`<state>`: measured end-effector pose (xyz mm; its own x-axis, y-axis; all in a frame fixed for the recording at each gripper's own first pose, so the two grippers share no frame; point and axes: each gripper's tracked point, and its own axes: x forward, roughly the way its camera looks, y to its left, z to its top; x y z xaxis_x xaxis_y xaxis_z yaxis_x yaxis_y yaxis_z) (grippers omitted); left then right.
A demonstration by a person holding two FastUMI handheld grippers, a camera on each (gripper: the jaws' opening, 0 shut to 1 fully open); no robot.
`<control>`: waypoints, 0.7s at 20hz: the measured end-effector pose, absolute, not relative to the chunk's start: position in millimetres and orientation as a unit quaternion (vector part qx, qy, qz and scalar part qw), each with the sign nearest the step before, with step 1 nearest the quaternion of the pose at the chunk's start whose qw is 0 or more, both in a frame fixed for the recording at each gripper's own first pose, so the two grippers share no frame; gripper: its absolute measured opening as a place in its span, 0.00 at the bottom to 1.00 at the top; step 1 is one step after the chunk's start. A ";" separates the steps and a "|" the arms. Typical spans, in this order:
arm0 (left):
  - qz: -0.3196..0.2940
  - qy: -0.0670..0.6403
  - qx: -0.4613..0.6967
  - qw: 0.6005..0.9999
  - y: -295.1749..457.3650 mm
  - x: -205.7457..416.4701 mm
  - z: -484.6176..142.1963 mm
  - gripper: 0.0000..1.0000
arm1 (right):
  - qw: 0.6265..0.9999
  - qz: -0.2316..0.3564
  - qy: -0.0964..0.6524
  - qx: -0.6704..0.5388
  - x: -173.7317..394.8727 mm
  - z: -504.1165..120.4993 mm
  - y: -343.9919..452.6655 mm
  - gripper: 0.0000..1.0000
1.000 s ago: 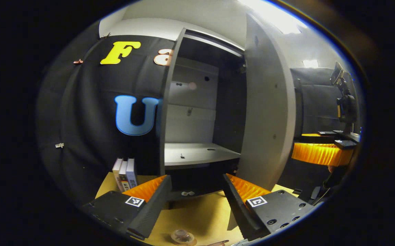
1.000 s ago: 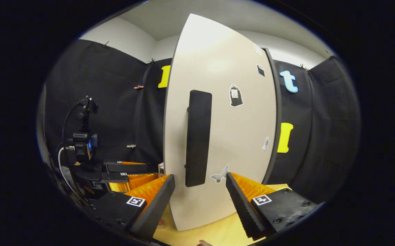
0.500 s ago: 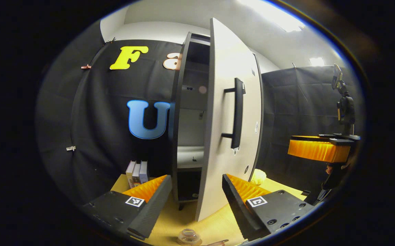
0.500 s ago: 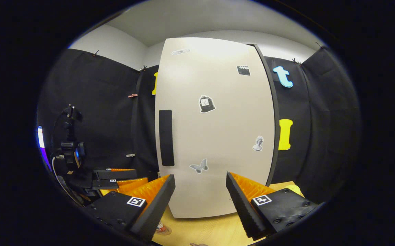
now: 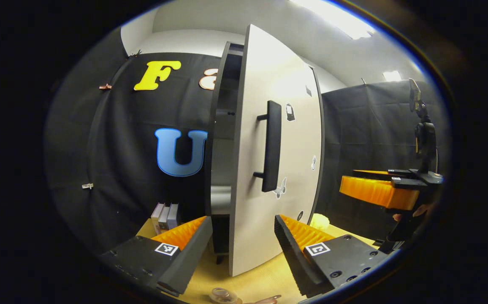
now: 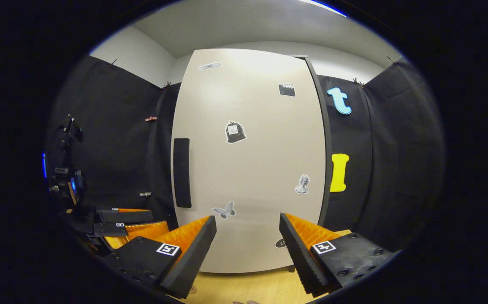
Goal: Open the cabinet door with the right hand, grasp the bottle in the cabinet with the left hand and place it on the coaster, then close the cabinet door with the right hand.
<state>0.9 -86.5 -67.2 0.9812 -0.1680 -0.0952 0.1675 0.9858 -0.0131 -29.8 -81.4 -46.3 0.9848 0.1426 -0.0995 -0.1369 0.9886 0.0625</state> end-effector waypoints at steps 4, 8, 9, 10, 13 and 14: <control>-0.081 0.042 0.003 0.996 -89.2 7.7 -62.2 0.93 | 0.996 0.067 0.051 0.031 -25.9 -50.7 -94.1 0.97; -0.089 0.028 0.010 0.996 -97.6 16.7 -52.1 0.93 | 0.996 0.052 0.059 0.029 -24.5 -55.8 -112.6 0.98; -0.091 0.024 0.013 0.995 -99.6 18.9 -48.4 0.93 | 0.996 0.049 0.061 0.030 -22.0 -55.6 -115.4 0.98; -0.093 0.021 0.018 0.995 -102.4 20.1 -47.2 0.93 | 0.997 0.046 0.062 0.029 -21.0 -56.3 -118.8 0.98; -0.099 0.017 0.022 0.995 -108.4 23.9 -44.8 0.93 | 0.997 0.039 0.063 0.025 -18.5 -58.3 -125.8 0.98; -0.101 0.017 0.019 0.995 -110.5 24.3 -44.7 0.94 | 0.997 0.038 0.065 0.024 -18.0 -59.5 -127.0 0.98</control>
<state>24.3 -110.5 -44.7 0.9790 -0.2003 -0.0384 0.2016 0.9788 0.0348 -18.0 -127.0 -59.5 0.9887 0.0794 -0.1272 -0.0732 0.9959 0.0526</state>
